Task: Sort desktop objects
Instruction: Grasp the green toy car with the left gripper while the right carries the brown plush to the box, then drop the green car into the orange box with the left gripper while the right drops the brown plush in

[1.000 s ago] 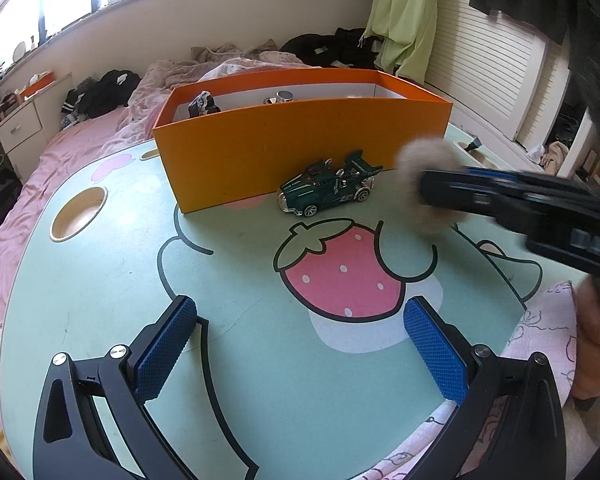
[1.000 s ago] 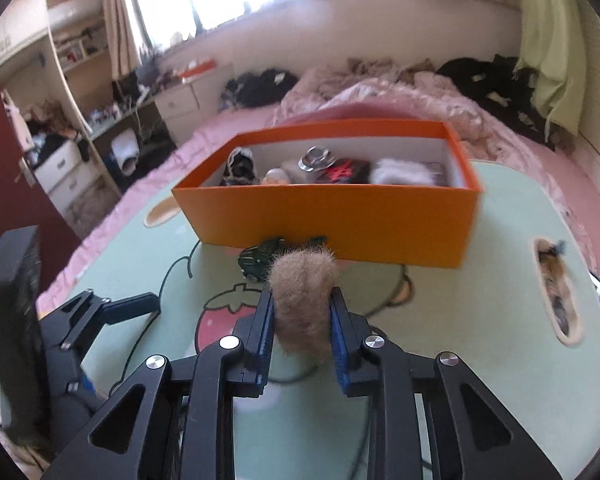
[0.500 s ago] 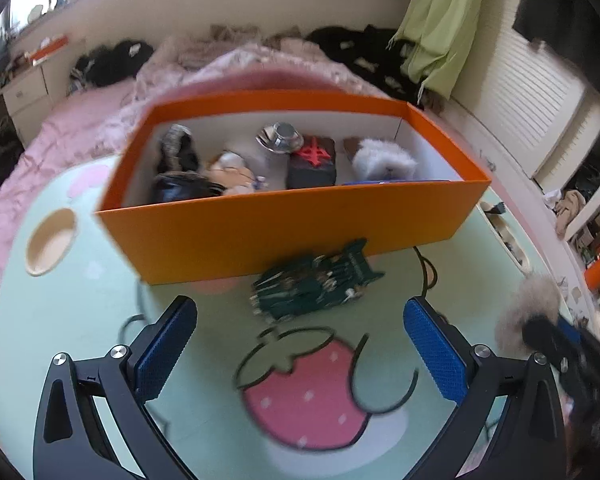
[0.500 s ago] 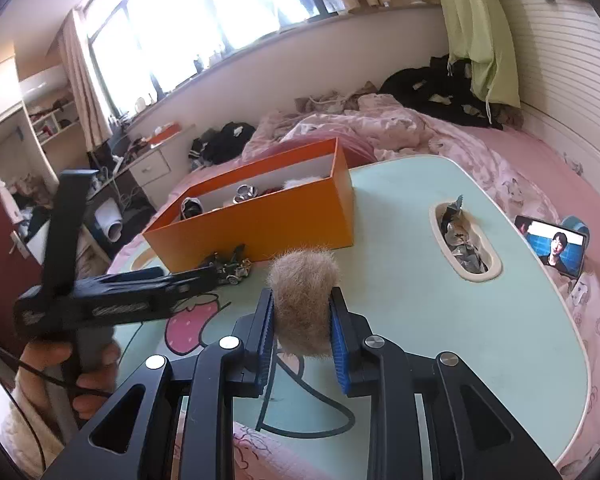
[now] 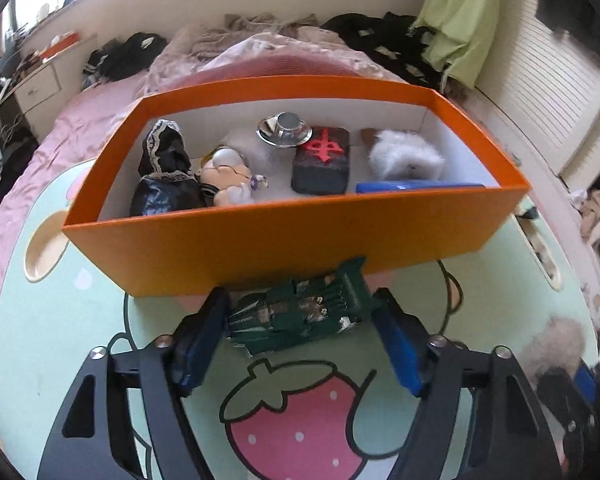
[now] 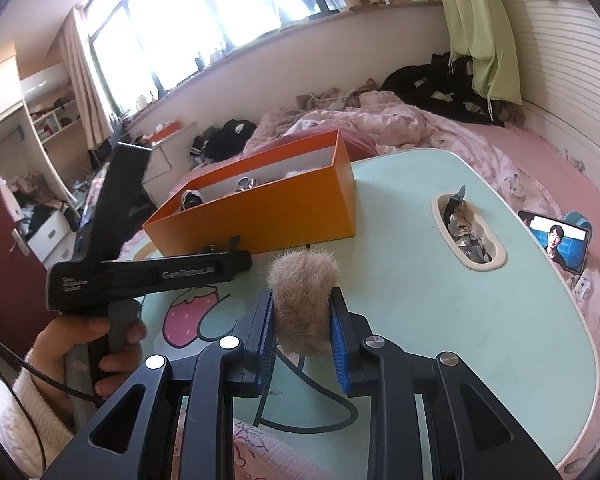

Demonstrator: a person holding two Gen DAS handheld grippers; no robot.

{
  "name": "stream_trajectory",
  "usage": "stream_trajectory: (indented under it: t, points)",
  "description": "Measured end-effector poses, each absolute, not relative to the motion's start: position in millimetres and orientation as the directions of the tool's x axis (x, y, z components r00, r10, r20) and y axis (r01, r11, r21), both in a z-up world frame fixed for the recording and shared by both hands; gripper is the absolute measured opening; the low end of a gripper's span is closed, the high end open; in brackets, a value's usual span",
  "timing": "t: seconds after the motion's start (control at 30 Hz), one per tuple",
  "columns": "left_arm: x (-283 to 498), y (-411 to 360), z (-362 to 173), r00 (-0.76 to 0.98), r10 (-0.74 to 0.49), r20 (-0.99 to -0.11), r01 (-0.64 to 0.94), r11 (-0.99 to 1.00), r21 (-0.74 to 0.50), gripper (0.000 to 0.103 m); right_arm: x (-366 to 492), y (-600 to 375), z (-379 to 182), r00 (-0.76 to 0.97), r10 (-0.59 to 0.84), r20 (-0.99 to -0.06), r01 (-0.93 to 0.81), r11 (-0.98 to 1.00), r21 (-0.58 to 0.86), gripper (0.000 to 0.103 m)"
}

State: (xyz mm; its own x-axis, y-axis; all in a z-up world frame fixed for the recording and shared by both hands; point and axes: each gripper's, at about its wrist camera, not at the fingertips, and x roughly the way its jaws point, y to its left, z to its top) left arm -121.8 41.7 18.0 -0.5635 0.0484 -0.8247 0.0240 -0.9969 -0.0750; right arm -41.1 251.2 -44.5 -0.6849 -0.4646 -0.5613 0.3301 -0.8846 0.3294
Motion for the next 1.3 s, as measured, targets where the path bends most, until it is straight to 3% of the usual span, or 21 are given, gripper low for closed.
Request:
stream_trajectory:
  t: [0.3, 0.57, 0.8, 0.87, 0.9, 0.93, 1.03, 1.13, 1.3]
  points:
    - [-81, 20, 39, -0.622, 0.204, -0.755, -0.092, -0.978, -0.189, 0.072, -44, 244, -37, -0.687, -0.465, -0.559, 0.348, -0.885, 0.308, 0.025]
    - [-93, -6, 107, -0.746, 0.17, -0.643, -0.076, -0.982, -0.172, 0.072, -100, 211, 2, -0.668, -0.484, -0.566, 0.399, -0.874, 0.276, 0.025]
    - [-152, -20, 103, -0.746, 0.137, -0.651, -0.022, -0.983, -0.181, 0.072, -160, 170, 6, -0.657, -0.422, -0.624, 0.39, -0.899, 0.198, 0.025]
    - [-165, -19, 86, -0.707, 0.156, -0.69, -0.018, -0.979, -0.202, 0.072, -172, 164, -4, -0.637, -0.411, -0.651, 0.383, -0.903, 0.195, 0.033]
    - [-168, -19, 79, -0.692, 0.157, -0.705, -0.015, -0.979, -0.204, 0.073, -176, 163, -10, -0.638, -0.382, -0.669, 0.358, -0.916, 0.181, 0.045]
    - [-167, -20, 69, -0.678, 0.163, -0.717, -0.012, -0.978, -0.21, 0.073, -179, 165, -14, -0.643, -0.357, -0.678, 0.336, -0.927, 0.17, 0.051]
    - [-159, -18, 56, -0.664, 0.16, -0.73, -0.02, -0.98, -0.197, 0.076, -173, 167, -18, -0.662, -0.345, -0.666, 0.342, -0.929, 0.142, 0.054]
    - [-151, -10, 54, -0.687, 0.1, -0.719, -0.035, -0.994, -0.105, 0.077, -165, 158, -21, -0.684, -0.269, -0.678, 0.337, -0.941, 0.033, 0.055]
    - [-146, -8, 56, -0.696, 0.087, -0.713, -0.032, -0.995, -0.09, 0.078, -165, 162, -24, -0.664, -0.271, -0.697, 0.341, -0.939, 0.04, 0.055]
